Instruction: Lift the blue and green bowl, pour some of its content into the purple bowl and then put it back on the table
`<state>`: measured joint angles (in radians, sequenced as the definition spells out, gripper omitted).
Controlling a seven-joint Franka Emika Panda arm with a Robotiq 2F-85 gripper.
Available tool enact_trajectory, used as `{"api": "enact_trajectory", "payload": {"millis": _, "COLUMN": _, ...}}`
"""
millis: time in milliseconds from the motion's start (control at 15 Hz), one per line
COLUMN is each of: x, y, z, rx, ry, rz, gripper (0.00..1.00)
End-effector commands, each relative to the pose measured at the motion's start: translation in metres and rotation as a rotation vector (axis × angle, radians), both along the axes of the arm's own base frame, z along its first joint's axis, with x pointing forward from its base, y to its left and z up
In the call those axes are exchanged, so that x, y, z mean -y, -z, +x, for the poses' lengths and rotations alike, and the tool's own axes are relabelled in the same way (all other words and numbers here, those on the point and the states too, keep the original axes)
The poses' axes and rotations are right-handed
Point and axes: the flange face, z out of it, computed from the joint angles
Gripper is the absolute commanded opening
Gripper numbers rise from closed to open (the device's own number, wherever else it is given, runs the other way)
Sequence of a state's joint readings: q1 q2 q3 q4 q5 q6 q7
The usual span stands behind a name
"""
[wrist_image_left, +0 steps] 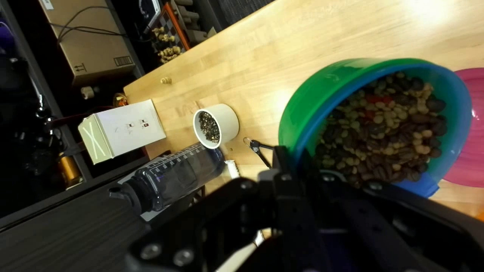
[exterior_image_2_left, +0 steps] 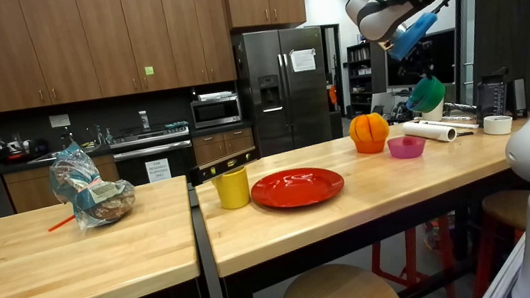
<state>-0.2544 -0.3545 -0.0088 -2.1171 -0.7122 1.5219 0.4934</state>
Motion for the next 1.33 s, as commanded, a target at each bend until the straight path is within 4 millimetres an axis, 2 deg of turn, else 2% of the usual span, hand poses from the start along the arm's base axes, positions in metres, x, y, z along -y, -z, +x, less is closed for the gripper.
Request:
{"api": "enact_trajectory", "payload": {"millis": 0, "x": -0.007, "y": -0.001, "z": 0.015, "rx": -0.060, "ry": 0.008, "rz": -0.056, "gripper": 0.02}}
{"api": "enact_trajectory", "payload": {"millis": 667, "x": -0.011, "y": 0.013, "z": 0.027, "rx": -0.222, "ry": 0.034, "rz": -0.186, "gripper": 0.02}}
{"api": "enact_trajectory", "payload": {"millis": 1267, "x": -0.017, "y": 0.023, "z": 0.040, "rx": -0.276, "ry": 0.017, "rz": -0.226, "gripper": 0.02}}
